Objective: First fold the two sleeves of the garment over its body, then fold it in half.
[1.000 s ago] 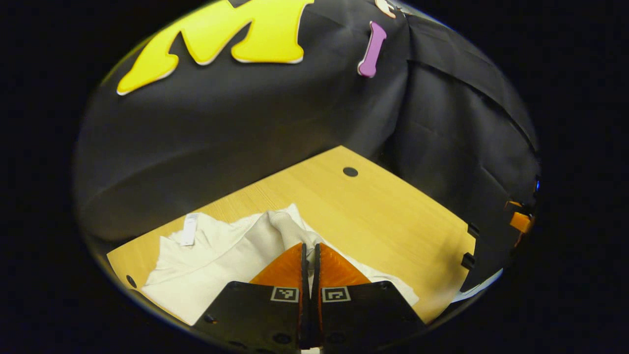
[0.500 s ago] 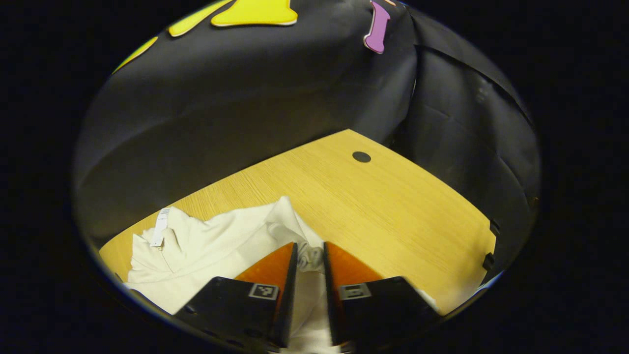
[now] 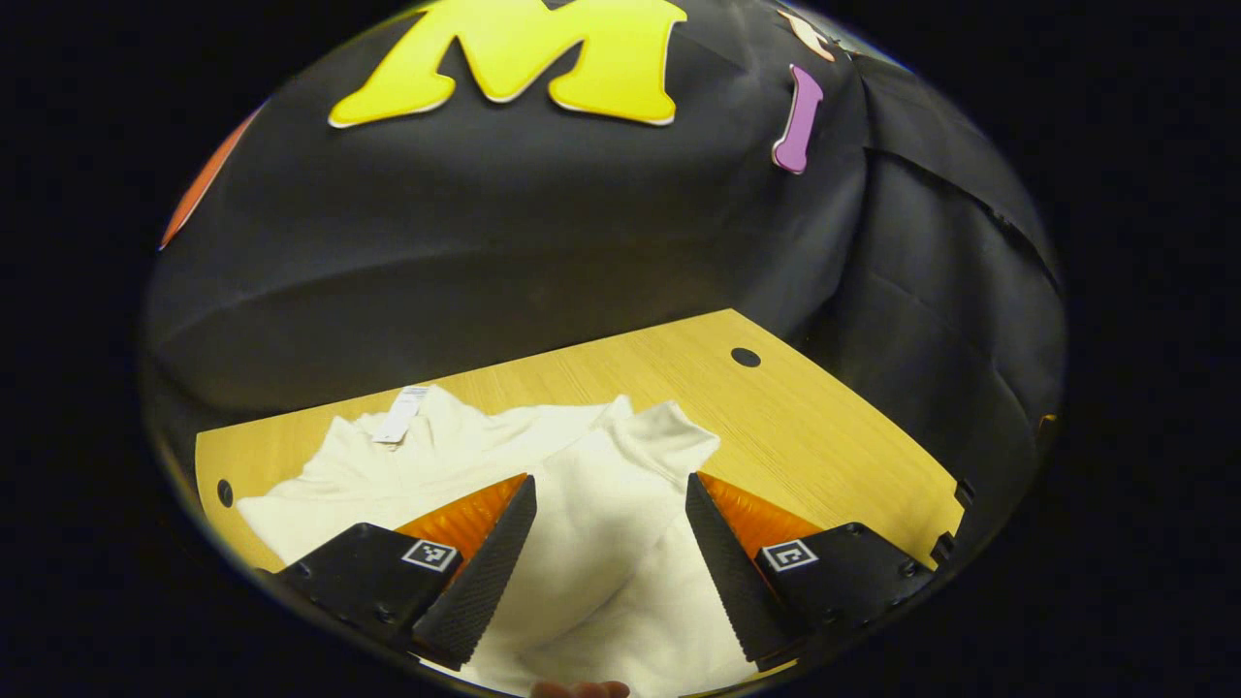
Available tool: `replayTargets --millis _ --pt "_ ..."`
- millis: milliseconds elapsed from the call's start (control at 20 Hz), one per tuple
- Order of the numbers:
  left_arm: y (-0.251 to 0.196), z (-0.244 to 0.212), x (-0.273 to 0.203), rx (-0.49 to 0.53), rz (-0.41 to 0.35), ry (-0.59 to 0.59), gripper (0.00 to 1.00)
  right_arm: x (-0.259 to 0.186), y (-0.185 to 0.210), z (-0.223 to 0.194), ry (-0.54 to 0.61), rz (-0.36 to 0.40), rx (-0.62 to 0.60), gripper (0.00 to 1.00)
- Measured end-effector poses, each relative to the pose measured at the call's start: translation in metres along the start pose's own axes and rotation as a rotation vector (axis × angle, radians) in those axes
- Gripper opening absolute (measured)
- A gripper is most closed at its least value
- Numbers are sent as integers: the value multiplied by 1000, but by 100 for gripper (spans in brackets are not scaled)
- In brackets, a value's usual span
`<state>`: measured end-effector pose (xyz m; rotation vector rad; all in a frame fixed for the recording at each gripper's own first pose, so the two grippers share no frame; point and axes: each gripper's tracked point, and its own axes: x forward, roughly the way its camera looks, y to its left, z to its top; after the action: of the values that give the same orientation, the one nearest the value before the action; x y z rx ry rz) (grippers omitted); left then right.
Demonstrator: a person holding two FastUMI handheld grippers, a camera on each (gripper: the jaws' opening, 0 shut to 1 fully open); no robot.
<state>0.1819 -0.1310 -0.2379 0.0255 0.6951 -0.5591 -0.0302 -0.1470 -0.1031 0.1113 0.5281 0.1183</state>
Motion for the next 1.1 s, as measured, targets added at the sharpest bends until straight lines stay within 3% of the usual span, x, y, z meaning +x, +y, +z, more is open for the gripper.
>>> replayTargets --millis 250,400,550,800,1100 --pt "48 -4 -104 -62 208 -123 98 13 42 8 11 77 -54 84" --pt "78 -9 -175 -61 371 -180 98 27 54 5 37 80 -78 84" --pt "93 -18 -231 -108 488 -230 97 35 72 4 48 100 -80 86" --pt "90 -56 -277 -150 530 -212 97 42 81 -11 96 108 -113 86" --pt "75 -136 -289 -225 427 -81 97 45 57 -44 202 64 -84 86"
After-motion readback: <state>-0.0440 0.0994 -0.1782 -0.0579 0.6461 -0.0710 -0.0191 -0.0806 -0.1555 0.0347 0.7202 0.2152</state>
